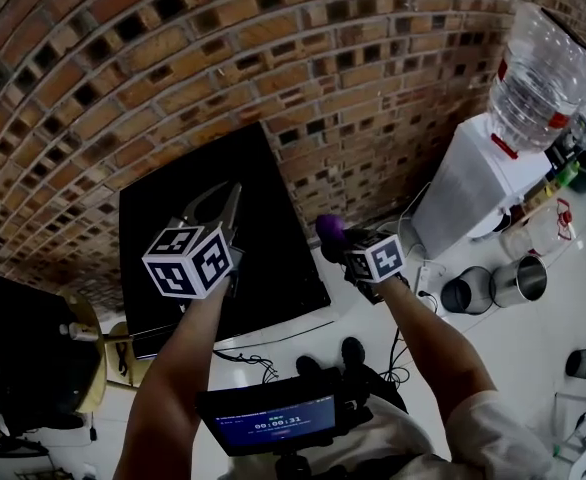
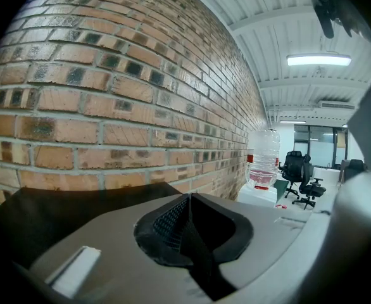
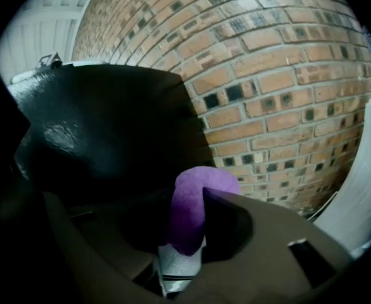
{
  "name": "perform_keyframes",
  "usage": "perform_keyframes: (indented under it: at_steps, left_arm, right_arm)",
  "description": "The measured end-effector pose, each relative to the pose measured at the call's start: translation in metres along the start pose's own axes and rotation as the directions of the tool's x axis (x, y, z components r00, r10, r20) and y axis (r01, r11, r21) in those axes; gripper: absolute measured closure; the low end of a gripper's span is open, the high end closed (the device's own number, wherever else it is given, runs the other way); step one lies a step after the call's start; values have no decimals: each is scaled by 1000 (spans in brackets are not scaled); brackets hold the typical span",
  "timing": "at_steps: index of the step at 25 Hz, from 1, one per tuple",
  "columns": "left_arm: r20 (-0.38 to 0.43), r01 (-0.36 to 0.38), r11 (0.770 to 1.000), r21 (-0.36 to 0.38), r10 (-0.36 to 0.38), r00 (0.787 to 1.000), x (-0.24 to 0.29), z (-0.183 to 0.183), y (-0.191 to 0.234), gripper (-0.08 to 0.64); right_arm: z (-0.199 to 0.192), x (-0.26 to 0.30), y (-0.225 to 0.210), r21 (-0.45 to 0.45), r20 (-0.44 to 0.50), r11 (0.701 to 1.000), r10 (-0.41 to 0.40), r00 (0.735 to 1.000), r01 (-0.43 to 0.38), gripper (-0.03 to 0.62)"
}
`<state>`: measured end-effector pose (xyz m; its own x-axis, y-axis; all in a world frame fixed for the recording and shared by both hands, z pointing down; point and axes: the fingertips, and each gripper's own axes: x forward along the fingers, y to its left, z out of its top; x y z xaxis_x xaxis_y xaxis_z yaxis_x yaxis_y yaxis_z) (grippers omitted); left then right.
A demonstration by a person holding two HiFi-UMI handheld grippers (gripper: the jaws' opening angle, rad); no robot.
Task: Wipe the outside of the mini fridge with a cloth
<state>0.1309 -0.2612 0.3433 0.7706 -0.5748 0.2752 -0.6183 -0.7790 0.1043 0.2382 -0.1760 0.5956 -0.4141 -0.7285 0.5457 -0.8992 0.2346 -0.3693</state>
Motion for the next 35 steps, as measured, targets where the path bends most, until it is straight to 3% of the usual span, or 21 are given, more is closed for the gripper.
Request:
perform_keyframes:
  at_steps: [8, 12, 19, 27, 30, 35]
  left_arm:
    - [4, 5, 1000, 0, -5, 1000, -2, 1, -1, 552]
    - [-17, 30, 1000, 0, -30, 999, -9, -2, -12, 552]
    - [13, 147, 989, 10, -147, 989, -46, 7, -64, 552]
    - [-19, 128, 991, 26, -127, 992, -67, -21, -69, 552]
    - [-9, 117, 992, 40, -116, 993, -69, -24, -69, 552]
    - [32, 101, 995, 25, -102, 994, -71, -20, -69, 552]
  right_arm:
    - [48, -67, 50, -96, 178, 992, 102, 979, -86, 477]
    - [69, -107, 78, -94, 270, 985, 163, 949, -142, 477]
    - [86, -153, 122, -120, 354, 966, 258, 899, -230, 477]
    - [106, -191, 158, -143, 440, 940, 340, 831, -309, 477]
    - [100, -187, 160, -155, 430, 940, 340, 836, -303, 476]
    - [80, -179, 147, -96, 411, 948, 314, 856, -302, 473]
